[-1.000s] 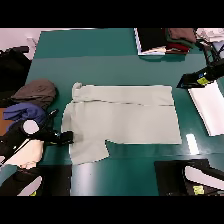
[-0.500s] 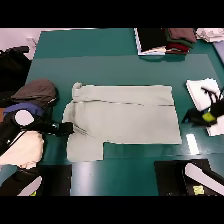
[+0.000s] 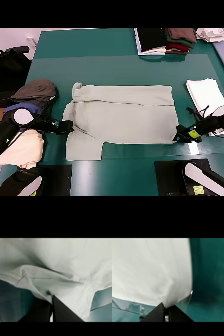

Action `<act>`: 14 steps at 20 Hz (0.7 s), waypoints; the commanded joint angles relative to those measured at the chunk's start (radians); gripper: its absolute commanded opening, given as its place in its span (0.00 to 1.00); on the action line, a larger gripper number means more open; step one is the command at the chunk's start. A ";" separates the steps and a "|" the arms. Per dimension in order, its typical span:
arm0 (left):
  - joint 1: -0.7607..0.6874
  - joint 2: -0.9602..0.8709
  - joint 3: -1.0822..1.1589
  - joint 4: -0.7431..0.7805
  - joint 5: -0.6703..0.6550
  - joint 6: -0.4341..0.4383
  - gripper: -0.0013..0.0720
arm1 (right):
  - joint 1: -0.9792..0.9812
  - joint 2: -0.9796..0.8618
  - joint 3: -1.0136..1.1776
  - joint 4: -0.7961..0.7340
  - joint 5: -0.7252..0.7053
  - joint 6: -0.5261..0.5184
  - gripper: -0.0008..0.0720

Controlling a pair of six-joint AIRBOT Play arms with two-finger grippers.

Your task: Fold the shirts.

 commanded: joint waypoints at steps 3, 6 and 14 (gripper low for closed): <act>-0.001 0.066 0.028 0.096 -0.146 0.008 0.05 | 0.140 0.052 0.090 -0.042 0.043 -0.019 0.04; -0.001 0.200 0.028 0.117 -0.257 -0.029 0.05 | 0.183 0.181 0.120 -0.159 0.121 -0.008 0.04; -0.001 0.214 0.186 0.111 -0.228 -0.013 0.05 | 0.183 0.305 0.269 -0.264 0.183 0.017 0.04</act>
